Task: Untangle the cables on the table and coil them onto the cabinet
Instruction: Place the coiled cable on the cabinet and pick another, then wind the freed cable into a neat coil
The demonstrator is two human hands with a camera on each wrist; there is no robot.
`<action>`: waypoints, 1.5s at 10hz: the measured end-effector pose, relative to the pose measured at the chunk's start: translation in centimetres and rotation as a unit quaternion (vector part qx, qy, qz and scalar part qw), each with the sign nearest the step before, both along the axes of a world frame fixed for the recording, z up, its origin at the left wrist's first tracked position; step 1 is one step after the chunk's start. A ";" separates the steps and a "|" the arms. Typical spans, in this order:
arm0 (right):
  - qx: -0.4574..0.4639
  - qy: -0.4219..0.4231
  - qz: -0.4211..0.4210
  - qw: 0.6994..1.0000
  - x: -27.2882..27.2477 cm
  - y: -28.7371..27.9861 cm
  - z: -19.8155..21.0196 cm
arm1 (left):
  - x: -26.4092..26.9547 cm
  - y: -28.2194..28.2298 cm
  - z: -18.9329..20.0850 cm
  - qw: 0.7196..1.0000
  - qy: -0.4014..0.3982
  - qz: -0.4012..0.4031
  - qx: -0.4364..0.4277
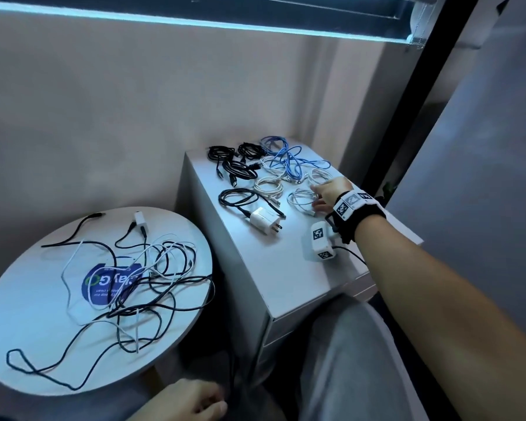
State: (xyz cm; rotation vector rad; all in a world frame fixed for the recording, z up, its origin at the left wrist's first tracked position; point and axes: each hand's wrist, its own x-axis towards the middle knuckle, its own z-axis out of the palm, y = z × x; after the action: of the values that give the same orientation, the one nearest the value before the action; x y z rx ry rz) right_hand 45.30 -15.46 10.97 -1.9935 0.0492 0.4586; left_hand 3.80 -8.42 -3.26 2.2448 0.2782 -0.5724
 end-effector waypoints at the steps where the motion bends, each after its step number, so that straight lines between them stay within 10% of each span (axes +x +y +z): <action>1: -0.120 -0.092 0.038 0.988 -0.5 -0.2 1.3 | -0.5 0.5 -0.4 1.000 -0.005 0.014 -0.003; 7: -0.163 -0.081 0.170 0.969 -2.7 -1.8 0.4 | -0.5 0.7 1.1 0.999 -0.016 0.029 0.041; 10: -0.176 -0.208 0.192 0.943 -2.3 -0.4 2.1 | -0.7 1.2 0.5 0.998 -0.036 0.024 0.054; 15: 0.111 -0.384 0.261 0.879 -15.0 2.7 16.4 | -0.6 2.5 1.9 0.990 -0.116 0.071 0.036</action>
State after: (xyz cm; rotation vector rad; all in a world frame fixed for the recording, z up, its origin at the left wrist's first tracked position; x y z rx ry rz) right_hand 30.32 -12.73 27.38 -1.8132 -1.0131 -0.0302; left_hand 3.22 -5.96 -1.37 2.3119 0.3397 -0.2270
